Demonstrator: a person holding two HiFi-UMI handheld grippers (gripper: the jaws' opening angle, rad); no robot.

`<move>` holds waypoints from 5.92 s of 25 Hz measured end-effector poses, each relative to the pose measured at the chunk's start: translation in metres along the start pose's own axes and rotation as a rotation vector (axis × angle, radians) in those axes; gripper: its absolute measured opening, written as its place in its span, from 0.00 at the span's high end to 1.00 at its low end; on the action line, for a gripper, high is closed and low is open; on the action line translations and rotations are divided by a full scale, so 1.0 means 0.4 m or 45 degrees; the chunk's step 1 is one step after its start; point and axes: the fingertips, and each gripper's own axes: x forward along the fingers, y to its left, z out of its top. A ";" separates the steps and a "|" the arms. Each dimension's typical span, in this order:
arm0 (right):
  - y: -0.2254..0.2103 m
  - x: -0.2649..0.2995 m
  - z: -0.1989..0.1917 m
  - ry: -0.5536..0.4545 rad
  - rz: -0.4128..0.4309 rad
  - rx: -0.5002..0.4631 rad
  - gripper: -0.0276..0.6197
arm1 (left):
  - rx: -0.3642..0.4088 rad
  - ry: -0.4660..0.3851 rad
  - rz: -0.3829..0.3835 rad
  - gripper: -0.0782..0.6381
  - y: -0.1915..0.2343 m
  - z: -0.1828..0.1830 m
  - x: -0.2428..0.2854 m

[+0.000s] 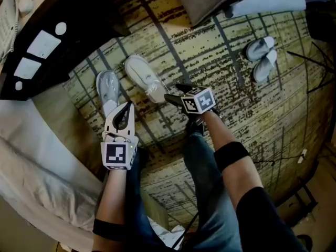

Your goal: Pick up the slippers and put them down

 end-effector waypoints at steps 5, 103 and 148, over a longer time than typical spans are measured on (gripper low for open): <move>-0.057 0.126 -0.037 0.003 0.052 0.039 0.40 | -0.021 0.009 -0.004 0.89 0.024 -0.096 0.121; 0.183 0.583 0.834 -0.635 -0.330 -0.167 0.73 | -0.039 -0.295 0.413 0.89 0.686 -0.178 0.076; 1.218 -0.734 0.784 -0.499 -0.160 -0.814 0.96 | -0.135 -0.180 0.416 0.89 0.226 0.740 -0.948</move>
